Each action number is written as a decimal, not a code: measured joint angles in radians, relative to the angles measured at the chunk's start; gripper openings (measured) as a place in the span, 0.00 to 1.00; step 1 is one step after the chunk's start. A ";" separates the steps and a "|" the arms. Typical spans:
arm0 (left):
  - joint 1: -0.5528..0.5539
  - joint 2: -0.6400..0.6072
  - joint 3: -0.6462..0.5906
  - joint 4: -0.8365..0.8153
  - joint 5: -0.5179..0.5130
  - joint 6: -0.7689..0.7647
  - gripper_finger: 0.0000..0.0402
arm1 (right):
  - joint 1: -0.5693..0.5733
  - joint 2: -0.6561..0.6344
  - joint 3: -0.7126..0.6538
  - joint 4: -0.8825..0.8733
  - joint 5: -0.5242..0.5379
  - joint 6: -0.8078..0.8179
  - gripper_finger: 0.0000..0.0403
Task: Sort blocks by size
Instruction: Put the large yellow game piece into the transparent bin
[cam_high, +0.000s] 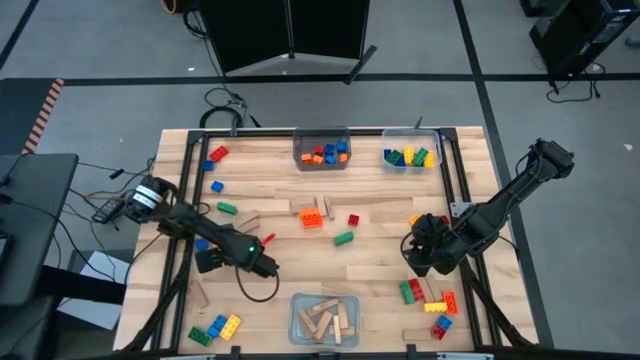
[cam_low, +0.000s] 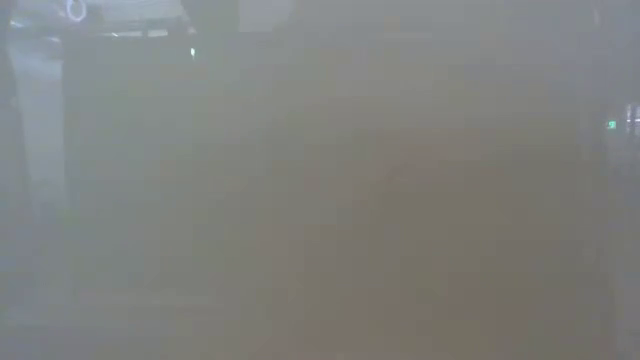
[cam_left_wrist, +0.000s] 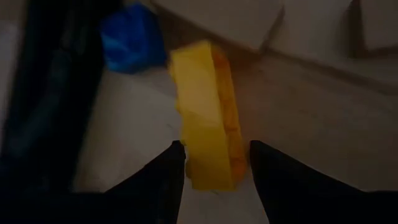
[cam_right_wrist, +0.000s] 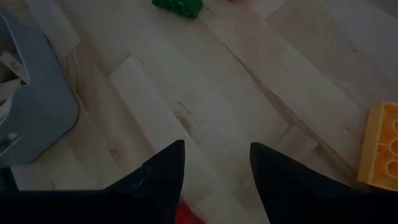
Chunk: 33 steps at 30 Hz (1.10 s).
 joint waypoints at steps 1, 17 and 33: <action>-0.001 0.000 -0.012 0.021 -0.003 -0.009 0.47 | 0.000 0.000 0.000 0.000 0.000 0.000 0.49; 0.001 0.000 -0.045 -0.010 -0.094 0.120 0.45 | -0.001 0.000 0.000 0.004 0.002 -0.045 0.49; 0.007 -0.039 0.137 0.003 -0.236 0.356 0.23 | -0.001 0.000 0.000 0.068 0.067 -0.097 0.49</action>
